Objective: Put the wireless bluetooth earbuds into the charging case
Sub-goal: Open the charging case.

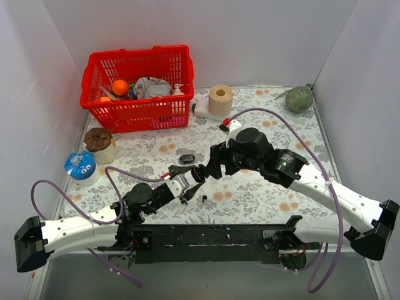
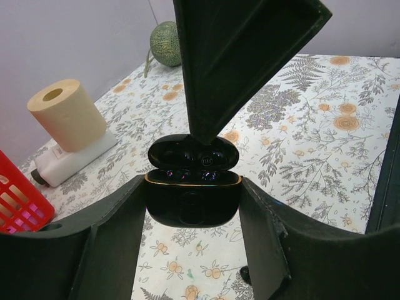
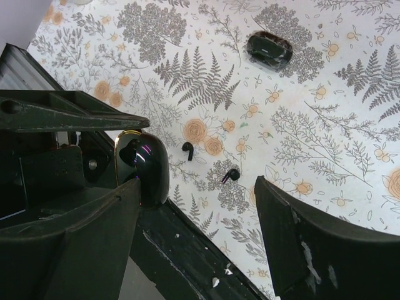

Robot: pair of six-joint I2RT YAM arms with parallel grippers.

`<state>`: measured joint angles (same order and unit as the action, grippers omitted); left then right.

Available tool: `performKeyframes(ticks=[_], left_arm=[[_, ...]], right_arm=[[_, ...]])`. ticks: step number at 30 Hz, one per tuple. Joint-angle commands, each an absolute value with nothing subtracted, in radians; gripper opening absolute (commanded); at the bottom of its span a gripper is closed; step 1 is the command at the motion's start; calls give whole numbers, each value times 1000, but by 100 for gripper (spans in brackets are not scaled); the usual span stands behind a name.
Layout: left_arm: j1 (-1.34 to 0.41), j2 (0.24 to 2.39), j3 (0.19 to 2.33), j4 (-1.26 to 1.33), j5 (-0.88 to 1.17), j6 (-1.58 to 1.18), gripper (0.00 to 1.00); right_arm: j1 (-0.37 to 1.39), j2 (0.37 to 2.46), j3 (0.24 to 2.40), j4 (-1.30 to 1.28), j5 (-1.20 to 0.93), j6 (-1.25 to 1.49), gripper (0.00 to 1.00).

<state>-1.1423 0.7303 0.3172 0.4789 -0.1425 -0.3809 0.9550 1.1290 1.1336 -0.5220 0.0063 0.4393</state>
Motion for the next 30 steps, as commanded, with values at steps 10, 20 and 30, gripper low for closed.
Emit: performKeyframes(ticks=[10,20,30], left_arm=[[-1149,726,348,540,-153,-376,0],[-1147,735,350,552,-146,-385,0],[-1150,727,342,554,-150,-390,0]], right_arm=[[950,1071,1095,-374,-67,420,75],[950,1106,1091,-345,-46,407,58],[950,1137,1091,-319,-67,390,43]])
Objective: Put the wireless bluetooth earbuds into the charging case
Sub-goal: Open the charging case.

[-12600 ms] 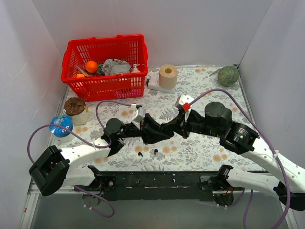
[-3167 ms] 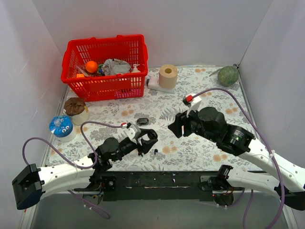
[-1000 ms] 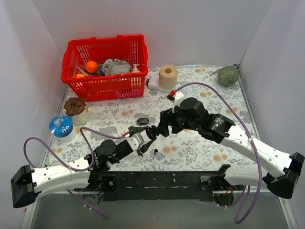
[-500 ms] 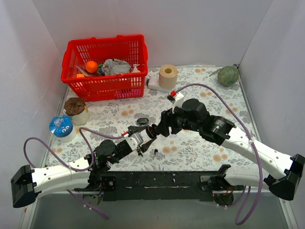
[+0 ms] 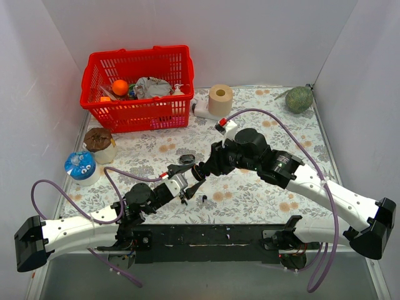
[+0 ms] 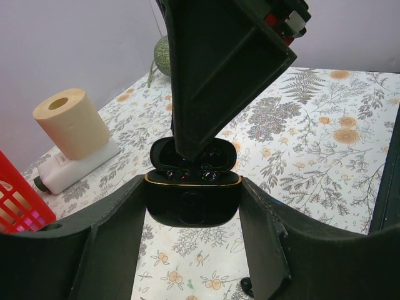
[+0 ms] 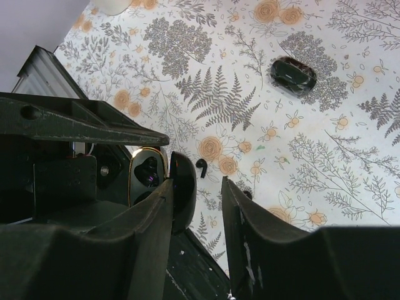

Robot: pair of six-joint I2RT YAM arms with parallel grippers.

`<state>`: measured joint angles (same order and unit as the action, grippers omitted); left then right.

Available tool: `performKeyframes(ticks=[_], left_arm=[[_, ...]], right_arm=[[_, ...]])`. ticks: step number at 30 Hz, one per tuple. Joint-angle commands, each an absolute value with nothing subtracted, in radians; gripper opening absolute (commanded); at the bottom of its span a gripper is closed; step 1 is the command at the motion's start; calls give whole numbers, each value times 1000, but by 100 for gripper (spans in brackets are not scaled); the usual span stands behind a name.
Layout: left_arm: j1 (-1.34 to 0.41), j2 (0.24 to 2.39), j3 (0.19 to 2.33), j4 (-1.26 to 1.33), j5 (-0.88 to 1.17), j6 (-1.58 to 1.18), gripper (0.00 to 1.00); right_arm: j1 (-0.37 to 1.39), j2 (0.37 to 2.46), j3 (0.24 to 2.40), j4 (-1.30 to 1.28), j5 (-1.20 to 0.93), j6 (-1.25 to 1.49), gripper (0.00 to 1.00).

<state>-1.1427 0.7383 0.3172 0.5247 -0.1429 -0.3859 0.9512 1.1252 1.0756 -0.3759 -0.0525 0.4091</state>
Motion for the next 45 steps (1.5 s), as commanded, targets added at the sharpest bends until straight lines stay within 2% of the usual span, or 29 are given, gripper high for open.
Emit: performKeyframes(ticks=[1,7,10,11,12,13,14,16,17,20,24,27,31,33,34,38,45], left_arm=[[-1149,727,344,554,-149,-390,0],[-1149,733,339,565,-147,-399,0],[-1150,735,342,565,-152,-405,0],[-1149,738,342,561,-156,-417,0],[-1149,745,353,548,-169,-426,1],[-1149,750,362,535,-182,-440,9],[-1150,759,370,520,-199,-458,31],[-1149,784,403,462,-244,-509,51],[-1149,790,411,439,-258,-529,69],[-1147,792,410,436,-291,-546,87],[-1147,759,399,430,-342,-581,98],[-1147,715,402,400,-341,-638,98],[-1144,609,396,368,-142,-728,98],[-1132,606,425,316,-28,-771,98],[-1129,615,442,263,89,-802,98],[-1106,701,538,196,277,-811,93],[-1065,793,574,238,348,-778,84]], right_arm=[[950,1138,1089,-318,-71,388,42],[950,1140,1083,-314,-90,382,32],[950,1131,1080,-319,-91,374,16],[950,1126,1083,-322,-87,364,2],[950,1126,1088,-336,-74,357,1],[950,1123,1091,-344,-69,345,1],[950,1120,1097,-351,-66,333,1],[950,1114,1120,-379,-55,285,1],[950,1103,1137,-386,-46,249,1],[950,1089,1182,-439,-52,168,1],[950,1080,1241,-526,-64,71,1],[950,1054,1253,-564,-51,5,1],[972,996,1208,-543,-29,-130,1],[1011,960,1165,-480,55,-193,1],[1041,937,1149,-466,72,-233,1],[1065,939,1195,-505,20,-265,1],[1081,1008,1275,-555,-86,-258,1]])
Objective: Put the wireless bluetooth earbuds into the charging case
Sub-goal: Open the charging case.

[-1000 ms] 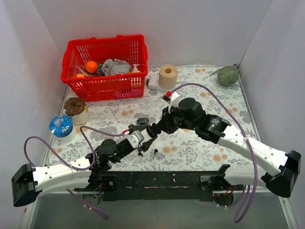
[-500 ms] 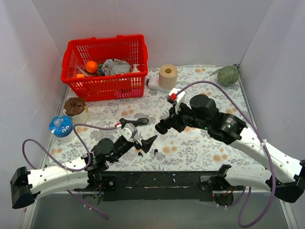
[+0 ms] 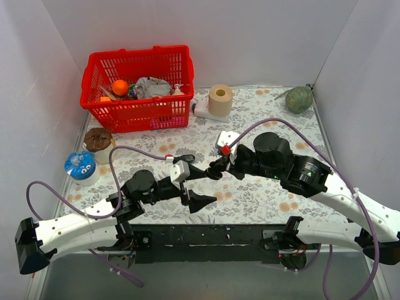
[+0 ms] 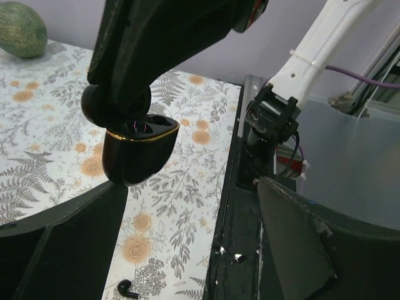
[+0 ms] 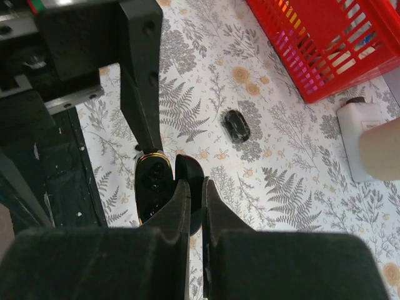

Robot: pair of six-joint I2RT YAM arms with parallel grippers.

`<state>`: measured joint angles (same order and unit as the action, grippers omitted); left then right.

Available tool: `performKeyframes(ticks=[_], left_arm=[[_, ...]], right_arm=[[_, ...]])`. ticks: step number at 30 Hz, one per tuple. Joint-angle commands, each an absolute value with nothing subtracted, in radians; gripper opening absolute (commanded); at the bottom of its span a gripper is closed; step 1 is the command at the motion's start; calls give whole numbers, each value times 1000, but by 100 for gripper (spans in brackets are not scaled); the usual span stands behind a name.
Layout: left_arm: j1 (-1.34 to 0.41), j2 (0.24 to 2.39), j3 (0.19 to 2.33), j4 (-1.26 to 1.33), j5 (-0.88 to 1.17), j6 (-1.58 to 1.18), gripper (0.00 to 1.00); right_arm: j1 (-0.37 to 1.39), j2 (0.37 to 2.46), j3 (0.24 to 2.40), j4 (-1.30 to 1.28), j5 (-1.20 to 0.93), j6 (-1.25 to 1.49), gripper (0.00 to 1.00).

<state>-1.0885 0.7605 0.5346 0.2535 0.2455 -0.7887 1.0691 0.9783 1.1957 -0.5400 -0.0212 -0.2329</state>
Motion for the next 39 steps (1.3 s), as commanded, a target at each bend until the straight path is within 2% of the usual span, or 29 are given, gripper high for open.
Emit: performKeyframes(ticks=[1,3,6,14,22,24,32,34,36,37,39], left_arm=[[-1063,801,574,253,359,-775,82],[-1062,811,574,265,371,-746,73],[-1063,828,572,279,341,-732,66],[-1062,801,557,322,290,-709,62],[-1060,815,552,341,308,-699,47],[-1062,819,554,341,319,-696,40],[-1060,825,554,336,321,-698,37],[-1060,825,554,336,322,-696,30],[-1060,824,551,331,319,-695,16],[-1061,824,548,331,310,-696,0],[-1062,808,535,339,302,-701,0]], right_arm=[[1086,1012,1278,-558,-90,-255,1],[1088,1017,1275,-557,-103,-247,1],[1088,1015,1261,-545,-118,-233,1],[1091,1019,1241,-534,-132,-224,1],[1097,1032,1239,-522,-146,-212,1],[1097,1034,1241,-525,-147,-210,1],[1101,1037,1243,-525,-140,-207,1],[1101,1038,1243,-528,-137,-207,1],[1101,1035,1243,-526,-138,-207,1],[1103,1035,1241,-526,-140,-203,1],[1103,1031,1236,-519,-135,-192,1]])
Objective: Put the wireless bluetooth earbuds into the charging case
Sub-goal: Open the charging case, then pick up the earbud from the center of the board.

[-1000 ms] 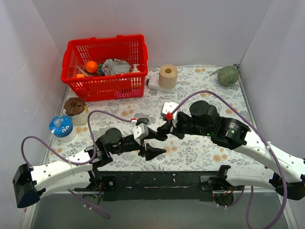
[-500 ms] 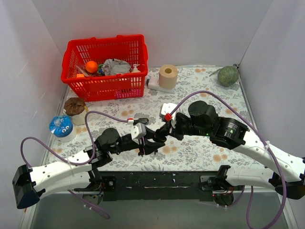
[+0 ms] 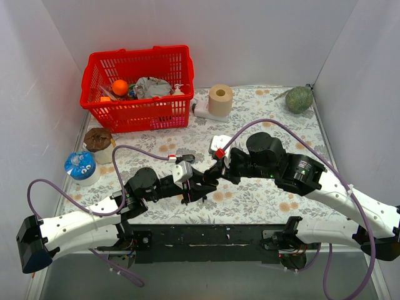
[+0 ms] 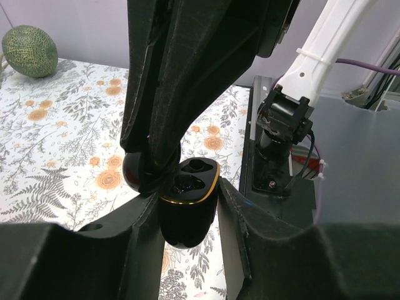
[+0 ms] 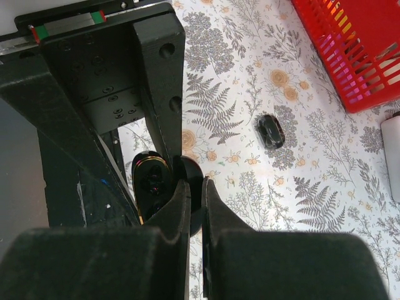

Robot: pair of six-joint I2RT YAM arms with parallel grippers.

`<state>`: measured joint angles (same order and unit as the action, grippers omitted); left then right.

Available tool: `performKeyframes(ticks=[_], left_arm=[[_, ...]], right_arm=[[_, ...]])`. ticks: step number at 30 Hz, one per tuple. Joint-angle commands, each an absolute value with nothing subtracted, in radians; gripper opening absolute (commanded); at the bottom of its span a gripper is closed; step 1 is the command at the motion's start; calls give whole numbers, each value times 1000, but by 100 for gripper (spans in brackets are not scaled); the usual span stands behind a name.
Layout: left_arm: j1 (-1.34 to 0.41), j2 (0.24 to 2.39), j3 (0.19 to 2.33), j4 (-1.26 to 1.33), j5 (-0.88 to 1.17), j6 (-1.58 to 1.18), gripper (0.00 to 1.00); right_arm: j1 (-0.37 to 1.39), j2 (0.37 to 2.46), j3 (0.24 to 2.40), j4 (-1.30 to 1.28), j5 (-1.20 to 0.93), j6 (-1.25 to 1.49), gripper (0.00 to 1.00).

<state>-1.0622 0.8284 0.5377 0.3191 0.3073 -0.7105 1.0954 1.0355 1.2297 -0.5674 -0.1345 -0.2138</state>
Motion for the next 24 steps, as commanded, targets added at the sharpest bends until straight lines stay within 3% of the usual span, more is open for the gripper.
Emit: performKeyframes(ticks=[1,2,3,6,9,14,19,24], left_arm=[[-1062,802,529,350,298,-701,0],[-1060,793,517,354,282,-710,0],[-1061,778,511,354,269,-713,0],[-1062,724,476,353,204,-732,0],[-1060,663,413,360,117,-785,0],[-1062,488,315,365,-27,-902,0],[-1061,405,279,281,-83,-1060,0],[-1061,394,281,261,50,-1049,0]], right_arm=[[1103,1026,1230,-511,-126,-184,6],[1103,1022,1224,-502,-121,-161,18],[1103,1008,1220,-473,-112,-147,40],[1098,967,1194,-407,-16,-65,60],[1059,907,1132,-348,69,38,68],[924,861,941,-246,55,204,68],[884,919,688,-163,-56,294,55],[887,979,543,-26,-109,311,48]])
